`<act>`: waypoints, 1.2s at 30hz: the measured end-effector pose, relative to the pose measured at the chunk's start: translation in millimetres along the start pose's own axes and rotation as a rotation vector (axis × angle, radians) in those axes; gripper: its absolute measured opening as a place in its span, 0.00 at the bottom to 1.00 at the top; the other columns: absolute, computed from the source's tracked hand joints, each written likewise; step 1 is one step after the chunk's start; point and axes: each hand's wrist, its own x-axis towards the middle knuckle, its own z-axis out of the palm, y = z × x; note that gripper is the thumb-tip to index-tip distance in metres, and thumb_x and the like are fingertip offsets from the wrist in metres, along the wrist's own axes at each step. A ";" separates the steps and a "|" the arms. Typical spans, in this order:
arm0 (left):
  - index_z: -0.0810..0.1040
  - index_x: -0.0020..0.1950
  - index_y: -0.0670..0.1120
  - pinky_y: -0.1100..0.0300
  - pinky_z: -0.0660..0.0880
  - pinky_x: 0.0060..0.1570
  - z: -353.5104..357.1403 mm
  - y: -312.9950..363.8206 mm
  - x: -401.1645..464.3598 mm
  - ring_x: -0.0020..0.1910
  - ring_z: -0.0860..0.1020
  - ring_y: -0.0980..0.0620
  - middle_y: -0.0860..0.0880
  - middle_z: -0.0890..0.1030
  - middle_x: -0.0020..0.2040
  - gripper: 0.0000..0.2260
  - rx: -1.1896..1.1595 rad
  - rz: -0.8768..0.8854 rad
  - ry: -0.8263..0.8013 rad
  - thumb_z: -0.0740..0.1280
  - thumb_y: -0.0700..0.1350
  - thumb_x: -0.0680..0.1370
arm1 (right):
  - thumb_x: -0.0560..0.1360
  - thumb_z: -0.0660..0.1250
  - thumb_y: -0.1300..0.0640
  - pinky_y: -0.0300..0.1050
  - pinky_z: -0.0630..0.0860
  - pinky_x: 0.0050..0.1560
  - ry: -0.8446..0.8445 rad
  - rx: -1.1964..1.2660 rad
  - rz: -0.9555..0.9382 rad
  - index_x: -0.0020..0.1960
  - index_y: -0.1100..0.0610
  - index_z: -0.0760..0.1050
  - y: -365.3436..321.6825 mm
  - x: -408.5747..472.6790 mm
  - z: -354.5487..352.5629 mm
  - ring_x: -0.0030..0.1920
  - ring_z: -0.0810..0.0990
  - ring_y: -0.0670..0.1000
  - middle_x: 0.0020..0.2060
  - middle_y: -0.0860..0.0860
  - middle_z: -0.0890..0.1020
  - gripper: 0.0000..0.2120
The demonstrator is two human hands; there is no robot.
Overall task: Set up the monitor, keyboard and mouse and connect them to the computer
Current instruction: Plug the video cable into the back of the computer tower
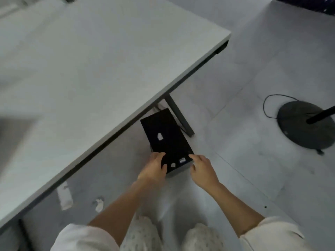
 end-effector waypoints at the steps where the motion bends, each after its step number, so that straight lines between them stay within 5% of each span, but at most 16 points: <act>1: 0.55 0.76 0.48 0.58 0.64 0.65 18.5 -8.8 16.6 0.71 0.63 0.47 0.47 0.56 0.75 0.25 0.031 -0.004 -0.018 0.59 0.49 0.81 | 0.80 0.54 0.56 0.50 0.67 0.65 0.036 -0.032 -0.041 0.71 0.55 0.65 10.7 13.0 16.8 0.67 0.66 0.57 0.67 0.56 0.69 0.20; 5: 0.45 0.77 0.52 0.51 0.50 0.73 78.6 -54.4 82.5 0.77 0.43 0.48 0.50 0.43 0.78 0.36 0.189 0.072 -0.042 0.58 0.64 0.77 | 0.77 0.49 0.46 0.59 0.68 0.65 0.161 -0.074 -0.213 0.67 0.56 0.73 38.1 67.5 84.1 0.67 0.69 0.61 0.66 0.60 0.72 0.26; 7: 0.45 0.77 0.54 0.48 0.49 0.74 100.4 -77.7 107.6 0.76 0.39 0.47 0.50 0.42 0.78 0.44 0.306 0.140 0.043 0.44 0.77 0.68 | 0.77 0.50 0.46 0.65 0.65 0.66 0.200 -0.116 -0.273 0.65 0.55 0.74 45.3 87.7 113.2 0.69 0.67 0.63 0.66 0.60 0.72 0.25; 9: 0.44 0.76 0.56 0.46 0.46 0.73 117.9 -95.1 122.1 0.74 0.34 0.46 0.51 0.40 0.77 0.47 0.326 0.232 0.136 0.32 0.79 0.62 | 0.77 0.52 0.47 0.68 0.63 0.66 0.271 -0.197 -0.319 0.62 0.53 0.76 50.4 98.2 133.7 0.68 0.66 0.63 0.65 0.57 0.74 0.22; 14: 0.56 0.74 0.51 0.45 0.49 0.69 130.2 -111.4 161.1 0.74 0.43 0.40 0.48 0.50 0.74 0.38 0.122 0.447 0.388 0.46 0.74 0.72 | 0.77 0.53 0.48 0.68 0.60 0.66 0.456 -0.231 -0.414 0.57 0.52 0.78 58.6 134.1 145.1 0.67 0.66 0.62 0.61 0.55 0.76 0.19; 17: 0.53 0.75 0.54 0.51 0.41 0.72 113.1 -99.2 183.4 0.74 0.35 0.47 0.50 0.45 0.77 0.43 0.091 0.332 0.344 0.48 0.76 0.66 | 0.77 0.51 0.47 0.70 0.59 0.65 0.442 -0.227 -0.422 0.57 0.53 0.78 52.9 170.9 133.9 0.67 0.67 0.63 0.61 0.56 0.76 0.20; 21: 0.56 0.76 0.52 0.50 0.43 0.74 91.5 -91.6 212.8 0.76 0.38 0.45 0.48 0.48 0.78 0.34 0.077 0.256 0.376 0.62 0.63 0.75 | 0.77 0.51 0.50 0.76 0.62 0.60 0.460 -0.312 -0.540 0.45 0.53 0.81 42.4 203.9 115.4 0.56 0.80 0.58 0.47 0.52 0.82 0.19; 27: 0.60 0.75 0.50 0.53 0.47 0.75 96.5 -106.8 215.6 0.75 0.41 0.56 0.52 0.53 0.77 0.35 -0.012 0.336 0.525 0.63 0.65 0.73 | 0.76 0.51 0.47 0.51 0.55 0.70 0.654 -0.138 -0.597 0.38 0.55 0.78 35.8 218.4 122.5 0.43 0.78 0.50 0.36 0.48 0.79 0.21; 32: 0.57 0.75 0.53 0.58 0.47 0.70 119.6 -128.6 213.4 0.74 0.41 0.58 0.57 0.52 0.74 0.43 0.132 0.523 0.700 0.49 0.77 0.67 | 0.78 0.54 0.53 0.53 0.62 0.63 0.985 -0.059 -0.594 0.33 0.55 0.72 33.9 223.1 149.0 0.36 0.74 0.50 0.30 0.47 0.72 0.17; 36: 0.61 0.74 0.52 0.55 0.53 0.70 132.7 -128.5 208.2 0.75 0.47 0.53 0.50 0.59 0.75 0.38 0.178 0.642 0.800 0.58 0.71 0.70 | 0.78 0.54 0.56 0.54 0.64 0.61 1.083 -0.015 -0.648 0.31 0.57 0.72 45.3 219.3 154.8 0.34 0.73 0.51 0.28 0.49 0.71 0.18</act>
